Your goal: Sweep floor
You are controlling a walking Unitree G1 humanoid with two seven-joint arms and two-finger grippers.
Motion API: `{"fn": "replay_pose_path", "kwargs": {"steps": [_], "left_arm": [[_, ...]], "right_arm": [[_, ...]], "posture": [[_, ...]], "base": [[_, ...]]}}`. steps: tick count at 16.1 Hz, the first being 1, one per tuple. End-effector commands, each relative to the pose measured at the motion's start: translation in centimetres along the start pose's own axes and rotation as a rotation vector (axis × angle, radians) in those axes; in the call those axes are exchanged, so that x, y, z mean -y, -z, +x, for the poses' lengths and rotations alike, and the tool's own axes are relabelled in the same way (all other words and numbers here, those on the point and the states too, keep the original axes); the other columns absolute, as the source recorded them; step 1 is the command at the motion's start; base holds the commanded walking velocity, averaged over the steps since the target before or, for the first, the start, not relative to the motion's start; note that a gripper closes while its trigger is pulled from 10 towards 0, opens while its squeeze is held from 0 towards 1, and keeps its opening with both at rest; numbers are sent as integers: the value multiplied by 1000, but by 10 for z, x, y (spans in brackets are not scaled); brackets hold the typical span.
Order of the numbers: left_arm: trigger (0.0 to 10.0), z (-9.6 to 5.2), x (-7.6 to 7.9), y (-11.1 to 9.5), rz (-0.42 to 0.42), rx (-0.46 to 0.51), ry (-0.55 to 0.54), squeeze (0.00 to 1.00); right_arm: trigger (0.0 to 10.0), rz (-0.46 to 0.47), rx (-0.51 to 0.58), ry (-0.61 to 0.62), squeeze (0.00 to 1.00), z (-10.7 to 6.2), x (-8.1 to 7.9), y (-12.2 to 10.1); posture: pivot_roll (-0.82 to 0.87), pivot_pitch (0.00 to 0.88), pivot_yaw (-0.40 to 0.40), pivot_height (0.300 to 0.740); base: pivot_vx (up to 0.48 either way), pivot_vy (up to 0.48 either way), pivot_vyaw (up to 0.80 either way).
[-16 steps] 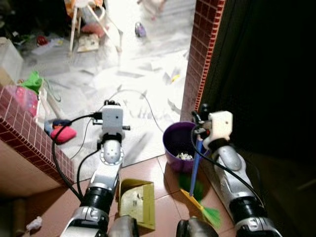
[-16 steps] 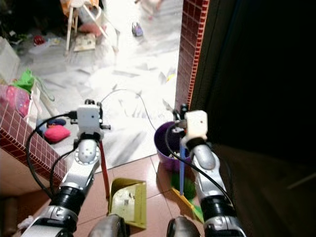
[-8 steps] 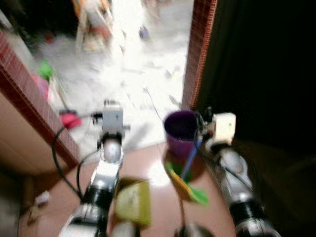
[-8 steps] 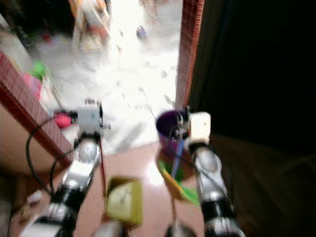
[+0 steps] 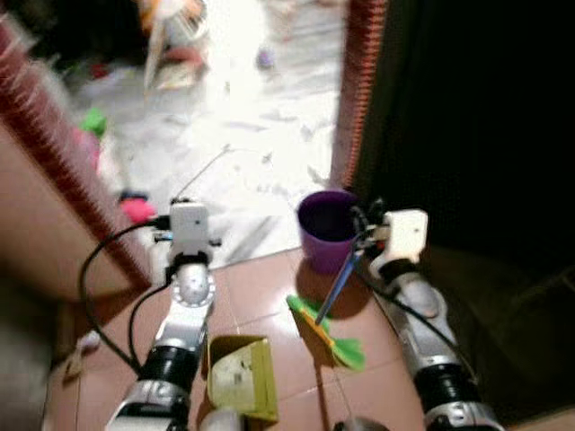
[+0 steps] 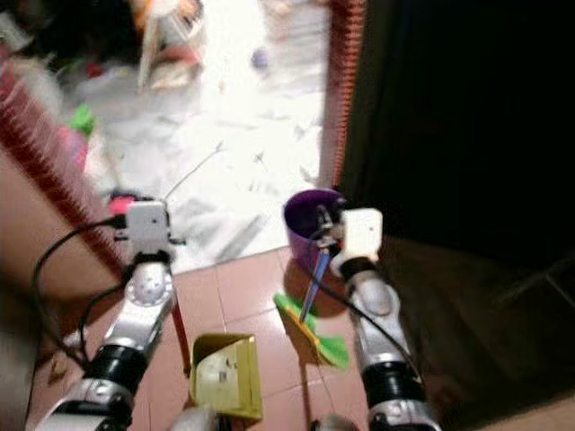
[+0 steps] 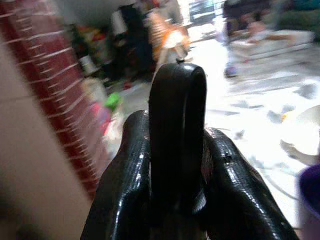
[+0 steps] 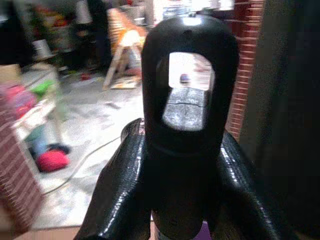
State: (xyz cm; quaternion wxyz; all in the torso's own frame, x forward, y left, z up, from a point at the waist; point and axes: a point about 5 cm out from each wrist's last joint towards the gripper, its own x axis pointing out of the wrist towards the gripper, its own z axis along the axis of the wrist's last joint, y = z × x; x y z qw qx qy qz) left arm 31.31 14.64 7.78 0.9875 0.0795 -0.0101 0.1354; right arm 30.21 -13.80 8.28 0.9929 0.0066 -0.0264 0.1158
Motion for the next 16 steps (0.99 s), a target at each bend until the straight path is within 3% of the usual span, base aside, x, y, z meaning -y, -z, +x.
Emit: {"fn": "replay_pose_path", "kwargs": {"steps": [1, 6, 9, 14, 16], "left_arm": [[10000, -2, -4, 8, 15, -29, -12, 0], [10000, -14, 1, 21, -10, -93, 21, 0], [10000, -15, -4, 23, -27, -94, 19, 0], [10000, -12, -8, 18, -29, -86, -25, 0], [10000, -10, -8, 16, -28, -81, -32, 0]], "right_arm": [[10000, 18, 5, -19, 0, 5, -6, -2], [10000, 31, 5, -5, 0, 6, -6, -2], [10000, 21, 2, 4, 0, 4, -5, -1], [10000, 38, 8, -2, 0, 3, -7, -2], [10000, 6, 14, -25, 0, 1, -7, -3]], "posture": [[-113, 0, 84, 740], [-115, 0, 85, 740], [-109, 0, 82, 740], [-108, 0, 83, 740], [-110, 0, 79, 740]], "base": [[0, 0, 781], [0, 0, 0], [0, 0, 0], [0, 480, 0], [0, 480, 394]]}}
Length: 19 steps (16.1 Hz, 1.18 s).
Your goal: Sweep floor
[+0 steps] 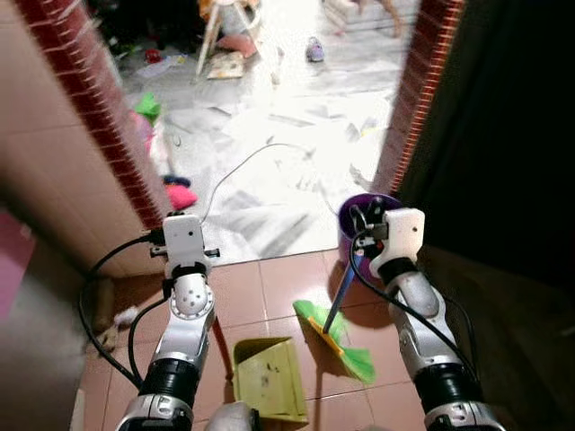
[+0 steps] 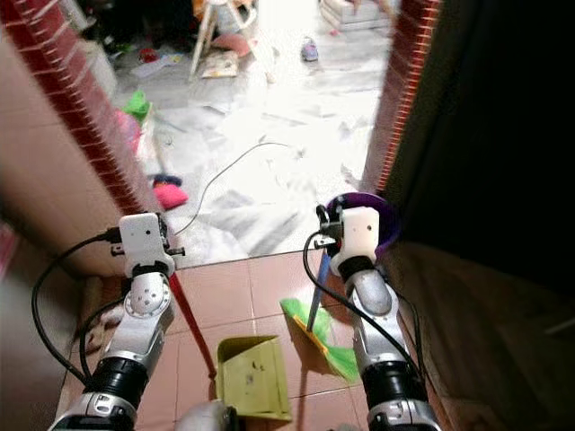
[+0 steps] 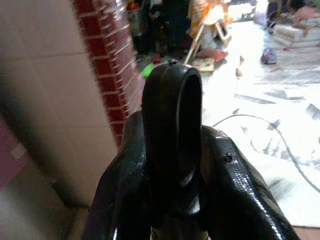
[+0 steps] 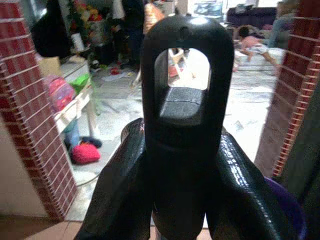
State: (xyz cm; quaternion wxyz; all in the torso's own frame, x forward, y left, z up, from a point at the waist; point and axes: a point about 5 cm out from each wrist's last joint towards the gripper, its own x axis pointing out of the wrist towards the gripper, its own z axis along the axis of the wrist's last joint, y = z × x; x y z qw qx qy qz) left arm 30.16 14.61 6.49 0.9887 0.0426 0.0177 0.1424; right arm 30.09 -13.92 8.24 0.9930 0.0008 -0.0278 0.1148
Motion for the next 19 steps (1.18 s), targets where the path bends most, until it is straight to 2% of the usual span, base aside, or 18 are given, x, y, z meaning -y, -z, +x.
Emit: {"fn": "replay_pose_path", "kwargs": {"steps": [1, 8, 14, 15, 19], "left_arm": [[10000, 2, -8, 3, 39, -13, -23, 0], [10000, 6, -10, 0, 30, -10, -52, 0], [10000, 6, -2, -5, 27, 8, -28, 0], [10000, 6, -1, -9, 38, 32, -15, 0], [10000, 5, 8, -17, -33, 54, 74, 0]], "right_arm": [[10000, 13, 14, -30, 0, 2, -8, -3], [10000, 25, 61, -64, 0, 6, -14, -14], [10000, 30, 56, -82, 0, 3, -16, -13], [10000, 33, 56, -87, 0, 3, -16, -14], [10000, 28, 53, -74, 0, 4, -15, -15]], "posture": [[-110, 0, 79, 740], [-111, 0, 79, 740], [-112, 0, 75, 740], [-112, 0, 75, 740], [-111, 0, 73, 740]], "base": [[0, 480, 788], [0, 480, 784], [0, 480, 781], [0, 0, 775], [0, 0, 0]]}}
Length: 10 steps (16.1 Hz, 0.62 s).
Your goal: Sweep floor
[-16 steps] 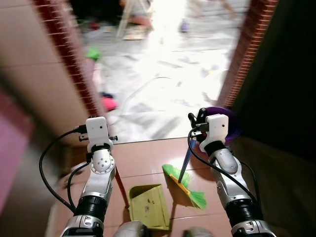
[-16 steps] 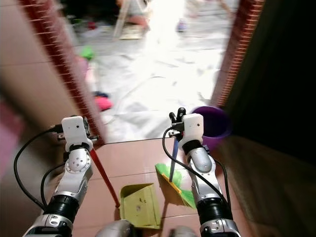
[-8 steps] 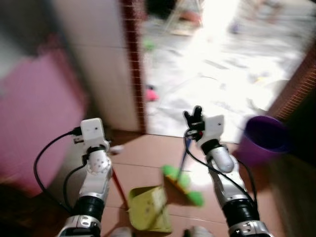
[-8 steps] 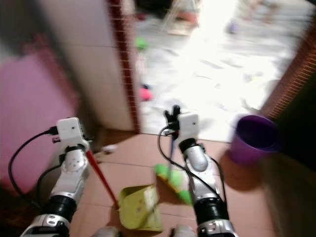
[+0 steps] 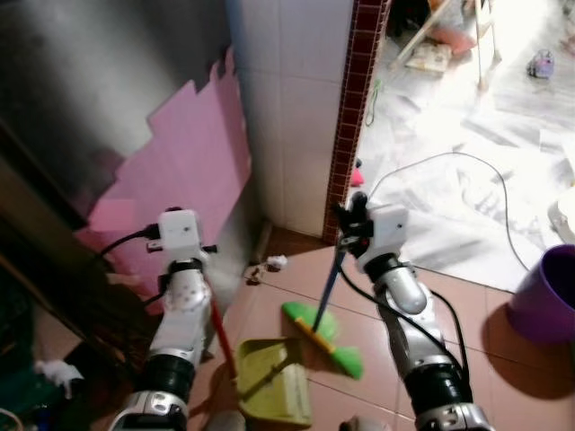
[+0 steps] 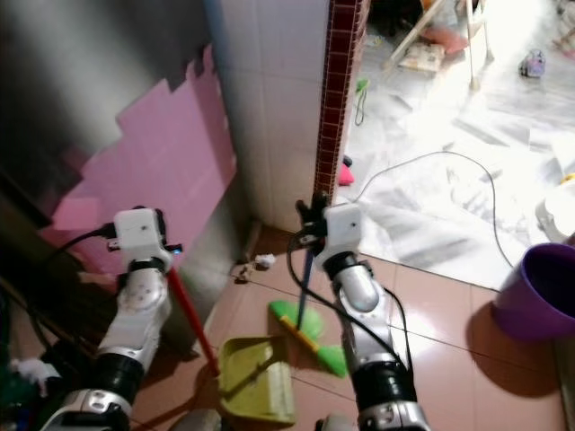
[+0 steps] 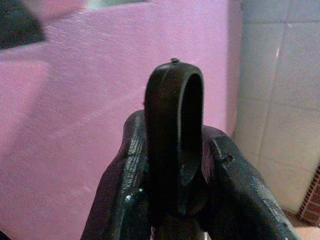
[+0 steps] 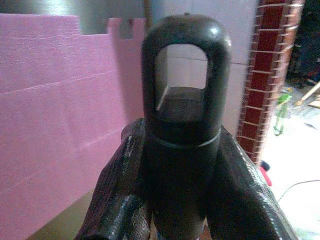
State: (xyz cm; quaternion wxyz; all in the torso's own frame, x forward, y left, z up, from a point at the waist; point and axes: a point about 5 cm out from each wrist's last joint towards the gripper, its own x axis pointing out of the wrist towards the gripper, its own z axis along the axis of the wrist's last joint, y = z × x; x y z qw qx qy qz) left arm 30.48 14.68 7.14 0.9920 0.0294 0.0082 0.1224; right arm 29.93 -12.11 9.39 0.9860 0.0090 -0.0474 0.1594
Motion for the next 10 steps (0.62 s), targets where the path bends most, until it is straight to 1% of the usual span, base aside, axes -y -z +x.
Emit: {"fn": "replay_pose_path", "kwargs": {"steps": [1, 3, 5, 6, 8, 9, 10], "left_arm": [[10000, 2, 9, -12, -9, 45, 35, 0], [10000, 3, 10, -15, -16, 48, 41, 0], [10000, 5, 6, -21, -24, 72, 22, 0], [10000, 6, 6, -23, -26, 77, 23, 0], [10000, 6, 7, -27, -28, 87, 19, 0], [10000, 6, 7, -28, -27, 91, 19, 0], [10000, 6, 6, -29, -23, 98, 18, 0]], "right_arm": [[10000, 7, 14, 16, 0, 0, 3, -4], [10000, 8, 17, 25, 0, 0, 5, -4], [10000, -18, 55, 59, 0, 2, 10, -12], [10000, -50, 64, 79, 0, 3, 12, -15], [10000, -95, 116, 190, 0, 6, 26, -28], [10000, -132, 153, 222, 0, 8, 30, -37], [10000, -146, 184, 228, 0, 11, 31, -45]], "posture": [[-111, 0, 73, 740], [-111, 0, 71, 740], [-112, 0, 69, 740], [-112, 0, 69, 740], [-111, 0, 68, 740], [-111, 0, 68, 740], [-111, 0, 68, 740]], "base": [[0, 0, 0], [0, 0, 0], [0, 0, 0], [0, 0, 0], [0, 0, 0], [0, 0, 0], [0, 0, 0]]}}
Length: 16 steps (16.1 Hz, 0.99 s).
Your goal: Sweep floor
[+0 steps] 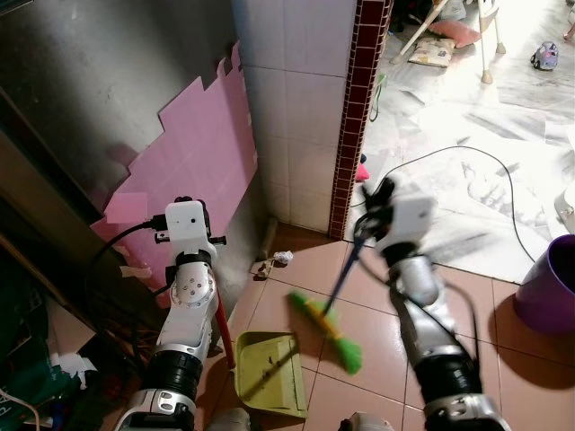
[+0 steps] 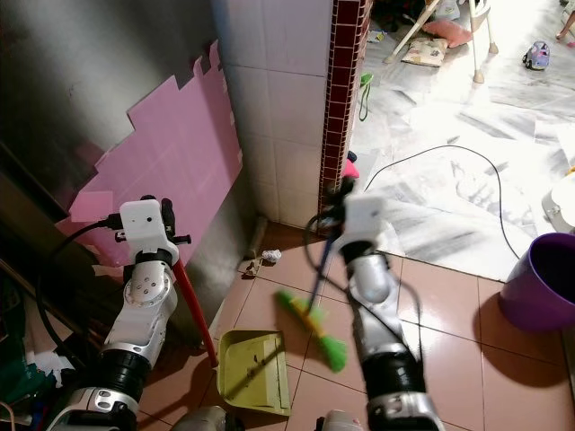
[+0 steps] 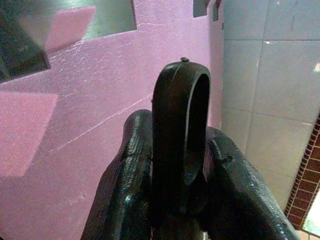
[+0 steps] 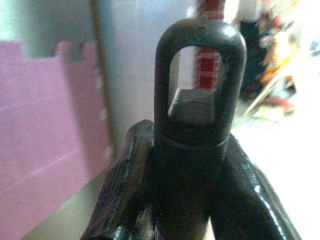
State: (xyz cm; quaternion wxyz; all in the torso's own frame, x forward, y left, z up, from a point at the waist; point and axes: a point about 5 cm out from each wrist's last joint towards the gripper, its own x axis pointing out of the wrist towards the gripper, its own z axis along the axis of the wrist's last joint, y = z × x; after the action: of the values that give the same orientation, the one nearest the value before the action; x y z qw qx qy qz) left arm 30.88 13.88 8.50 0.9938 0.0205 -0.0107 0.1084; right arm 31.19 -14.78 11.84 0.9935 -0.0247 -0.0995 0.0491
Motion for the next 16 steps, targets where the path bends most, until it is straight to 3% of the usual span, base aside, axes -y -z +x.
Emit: {"fn": "replay_pose_path", "kwargs": {"steps": [1, 6, 14, 16], "left_arm": [[10000, 5, -3, -16, 6, 72, -12, 0], [10000, 5, -9, -22, 18, 103, -49, 0], [10000, 3, -5, -21, 16, 99, -36, 0], [10000, 3, -3, -19, 12, 82, -50, 0]], "right_arm": [[10000, -30, 116, -8, 0, 11, 0, -26], [10000, -27, 123, -79, 0, 13, -13, -28], [10000, -19, 137, -110, 0, 11, -16, -30], [10000, -30, 148, -122, 0, 11, -16, -32]], "posture": [[-112, 0, 68, 740], [-105, 0, 60, 740], [-113, 0, 60, 740], [-111, 0, 56, 740]], "base": [[0, 0, 0], [175, 0, 0], [389, 0, 518], [129, 0, 0]]}}
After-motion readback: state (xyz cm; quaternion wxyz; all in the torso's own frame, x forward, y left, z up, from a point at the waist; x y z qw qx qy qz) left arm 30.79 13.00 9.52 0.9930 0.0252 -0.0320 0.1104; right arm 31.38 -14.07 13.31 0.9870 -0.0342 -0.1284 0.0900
